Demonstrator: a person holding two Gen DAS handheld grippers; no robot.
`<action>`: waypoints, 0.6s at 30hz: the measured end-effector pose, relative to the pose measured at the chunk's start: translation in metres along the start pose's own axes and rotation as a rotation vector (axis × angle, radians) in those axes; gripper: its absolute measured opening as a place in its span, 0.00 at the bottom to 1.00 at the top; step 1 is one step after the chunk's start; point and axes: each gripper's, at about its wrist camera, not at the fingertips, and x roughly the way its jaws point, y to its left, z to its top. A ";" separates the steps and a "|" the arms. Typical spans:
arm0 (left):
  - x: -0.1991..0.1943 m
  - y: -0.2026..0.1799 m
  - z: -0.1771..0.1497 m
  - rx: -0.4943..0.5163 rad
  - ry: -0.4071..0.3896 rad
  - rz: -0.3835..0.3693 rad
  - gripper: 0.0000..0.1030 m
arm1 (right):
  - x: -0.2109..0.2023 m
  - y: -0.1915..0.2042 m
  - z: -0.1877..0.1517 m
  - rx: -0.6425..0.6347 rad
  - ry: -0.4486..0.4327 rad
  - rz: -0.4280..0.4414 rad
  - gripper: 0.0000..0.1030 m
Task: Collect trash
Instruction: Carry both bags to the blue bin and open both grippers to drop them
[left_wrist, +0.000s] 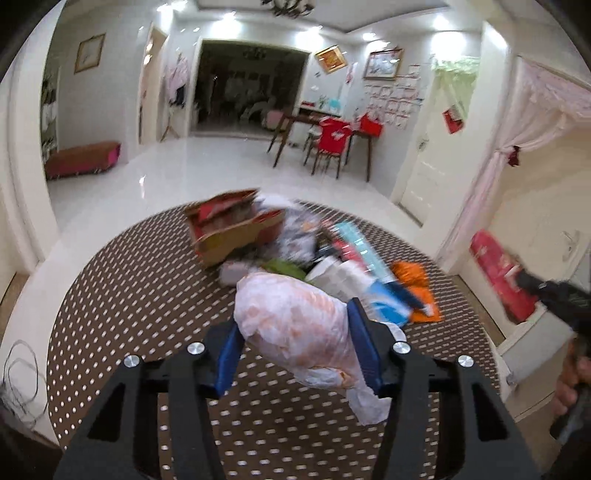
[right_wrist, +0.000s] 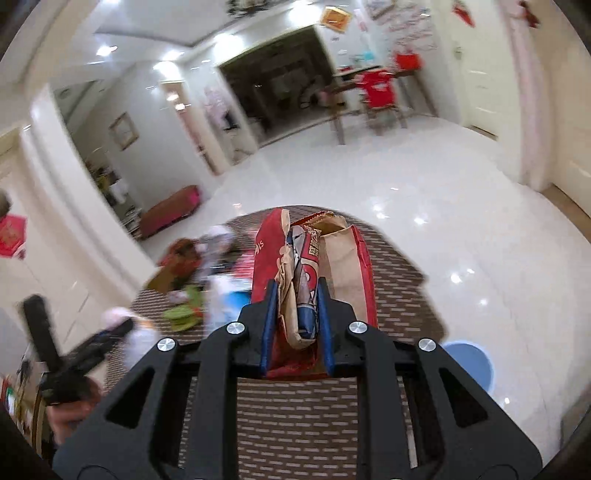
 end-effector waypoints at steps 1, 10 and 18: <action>-0.001 -0.005 0.001 0.009 -0.003 -0.011 0.51 | 0.000 -0.012 -0.001 0.016 0.001 -0.029 0.20; 0.027 -0.097 0.005 0.116 0.033 -0.153 0.51 | 0.043 -0.163 -0.042 0.240 0.153 -0.242 0.20; 0.064 -0.168 0.007 0.192 0.088 -0.220 0.52 | 0.115 -0.271 -0.099 0.419 0.350 -0.273 0.30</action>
